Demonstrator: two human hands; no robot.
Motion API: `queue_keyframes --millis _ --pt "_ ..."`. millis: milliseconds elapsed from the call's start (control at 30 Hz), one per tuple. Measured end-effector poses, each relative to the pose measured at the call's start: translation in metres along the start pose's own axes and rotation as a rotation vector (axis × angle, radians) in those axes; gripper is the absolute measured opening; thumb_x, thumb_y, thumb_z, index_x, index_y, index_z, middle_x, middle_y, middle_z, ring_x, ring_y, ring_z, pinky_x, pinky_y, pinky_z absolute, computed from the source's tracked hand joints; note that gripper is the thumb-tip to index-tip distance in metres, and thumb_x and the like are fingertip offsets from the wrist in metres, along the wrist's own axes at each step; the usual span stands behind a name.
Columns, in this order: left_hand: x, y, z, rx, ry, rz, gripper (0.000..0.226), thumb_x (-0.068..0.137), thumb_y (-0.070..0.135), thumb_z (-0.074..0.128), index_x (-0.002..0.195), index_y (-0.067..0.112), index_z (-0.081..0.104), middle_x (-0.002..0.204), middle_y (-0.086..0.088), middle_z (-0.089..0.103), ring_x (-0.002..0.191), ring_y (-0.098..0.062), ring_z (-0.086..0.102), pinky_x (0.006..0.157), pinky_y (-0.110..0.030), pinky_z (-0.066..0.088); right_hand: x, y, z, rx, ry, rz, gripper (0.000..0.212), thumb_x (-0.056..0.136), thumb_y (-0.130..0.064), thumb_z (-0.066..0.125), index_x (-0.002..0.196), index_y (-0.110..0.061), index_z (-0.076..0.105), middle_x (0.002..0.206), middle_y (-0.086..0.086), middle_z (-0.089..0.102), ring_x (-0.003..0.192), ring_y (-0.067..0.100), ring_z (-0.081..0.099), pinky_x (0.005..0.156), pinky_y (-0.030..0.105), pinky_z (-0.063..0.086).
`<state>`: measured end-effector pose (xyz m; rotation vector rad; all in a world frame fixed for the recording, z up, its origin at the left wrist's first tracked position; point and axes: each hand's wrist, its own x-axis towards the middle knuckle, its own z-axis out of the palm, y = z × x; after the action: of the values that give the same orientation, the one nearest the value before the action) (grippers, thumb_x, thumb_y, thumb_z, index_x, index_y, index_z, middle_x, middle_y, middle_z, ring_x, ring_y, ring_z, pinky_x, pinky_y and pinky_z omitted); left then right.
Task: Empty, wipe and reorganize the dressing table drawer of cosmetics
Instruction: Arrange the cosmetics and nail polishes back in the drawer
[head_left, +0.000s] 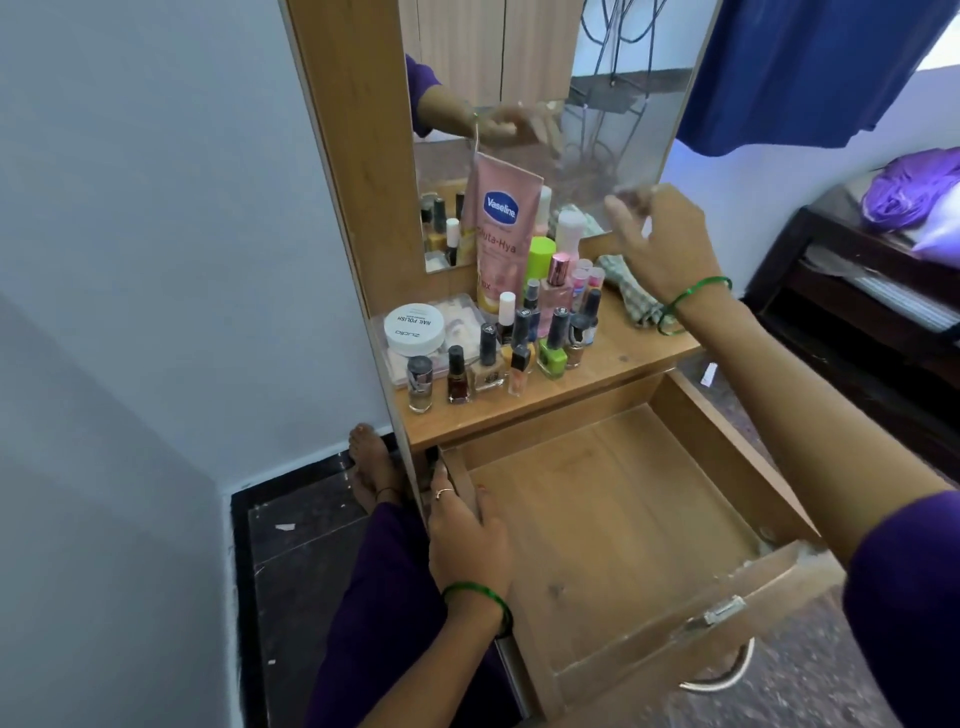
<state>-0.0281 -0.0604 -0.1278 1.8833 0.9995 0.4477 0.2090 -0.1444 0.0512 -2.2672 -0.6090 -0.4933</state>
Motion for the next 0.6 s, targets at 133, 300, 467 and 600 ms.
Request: queue_keyframes --millis 133,300,467,600 --pt "-0.001 0.001 -0.001 0.020 0.001 0.012 0.053 0.094 0.031 0.045 0.144 0.026 0.027 0.130 -0.001 0.054 0.112 -0.022 0.056 0.085 -0.040 0.051 0.013 -0.068 -0.004 0.187 -0.080 -0.118 0.040 0.090 -0.048 0.053 0.107 -0.013 0.064 0.093 0.000 0.066 0.081 0.009 0.060 0.068 0.011 0.046" --pt "-0.003 0.004 -0.003 0.026 0.014 0.021 0.053 0.094 0.030 0.046 0.144 0.025 0.027 0.128 -0.001 0.055 0.109 -0.021 0.057 0.084 -0.042 0.053 0.027 -0.083 0.031 -0.004 -0.233 -0.091 0.034 0.083 -0.036 0.062 0.109 -0.013 0.064 0.106 0.006 0.066 0.098 0.020 0.060 0.083 0.029 0.050" --pt "-0.002 0.003 -0.003 0.055 0.018 0.038 0.055 0.094 0.028 0.047 0.145 0.021 0.026 0.131 -0.004 0.054 0.108 -0.021 0.059 0.081 -0.039 0.053 0.024 -0.086 0.037 0.005 -0.029 -0.025 0.026 0.087 -0.021 0.055 0.063 -0.014 0.064 0.062 0.001 0.056 0.064 0.017 0.050 0.066 0.030 0.047" --pt "-0.001 0.004 -0.002 0.055 0.027 0.036 0.055 0.094 0.029 0.047 0.145 0.021 0.026 0.134 -0.005 0.052 0.113 -0.023 0.057 0.086 -0.043 0.052 0.003 -0.095 -0.002 0.189 0.304 -0.136 0.024 0.091 -0.024 0.054 0.090 -0.008 0.072 0.078 0.001 0.068 0.068 0.007 0.057 0.070 0.021 0.052"
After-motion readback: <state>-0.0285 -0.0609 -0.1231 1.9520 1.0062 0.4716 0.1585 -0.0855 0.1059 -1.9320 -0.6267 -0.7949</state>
